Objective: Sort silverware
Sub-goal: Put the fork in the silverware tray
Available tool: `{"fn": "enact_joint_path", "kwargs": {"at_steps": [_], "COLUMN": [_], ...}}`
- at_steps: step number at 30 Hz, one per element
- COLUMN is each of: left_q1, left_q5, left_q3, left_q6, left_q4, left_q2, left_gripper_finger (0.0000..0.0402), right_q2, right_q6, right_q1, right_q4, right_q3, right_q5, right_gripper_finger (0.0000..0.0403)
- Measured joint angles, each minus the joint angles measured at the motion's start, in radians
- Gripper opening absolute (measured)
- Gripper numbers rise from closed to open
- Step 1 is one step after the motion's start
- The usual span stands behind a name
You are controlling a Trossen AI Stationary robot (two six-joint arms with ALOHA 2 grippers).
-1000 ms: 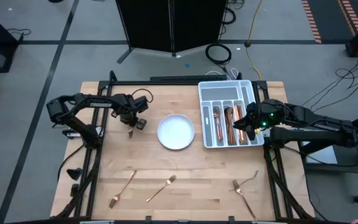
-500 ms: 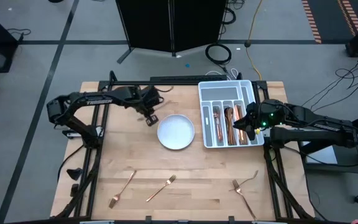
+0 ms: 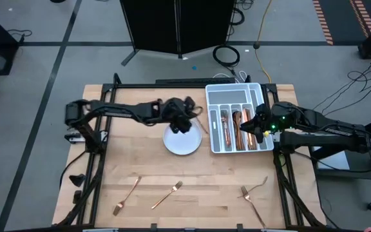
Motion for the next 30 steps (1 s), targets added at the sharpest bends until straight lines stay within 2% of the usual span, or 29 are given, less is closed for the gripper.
{"fn": "enact_joint_path", "kwargs": {"at_steps": [6,9,13,18,23,30], "left_q1": [-0.026,-0.037,-0.048,-0.04,-0.022,0.001], "left_q5": [0.022,0.072,0.068,0.08,0.123,0.133], "left_q3": [0.214,0.337,0.454,0.555,0.616,0.63], "left_q6": [0.305,0.39,0.54,0.568,0.579,0.579], "left_q4": [0.003,0.0,0.048,0.072,0.086,0.08], "left_q2": [0.221,0.338,0.466,0.591,0.66,0.719], "left_gripper_finger": [0.0002,0.0002,0.0001,0.0001,0.0001,0.0], "right_q2": [0.0,0.0,0.0,0.0,0.0,0.0], "right_q6": [0.036,0.036,0.036,0.036,0.029,0.006], "right_q1": [-0.007,-0.007,-0.007,-0.007,-0.007,-0.007], "right_q4": [0.006,0.01,0.009,0.008,0.002,0.001], "right_q3": [0.0,0.0,0.0,0.0,0.0,0.0], "right_q5": [0.013,0.026,0.043,0.044,0.045,0.046], "right_gripper_finger": [0.0093,0.0093,0.0093,0.0093,0.0093,0.0093]}}
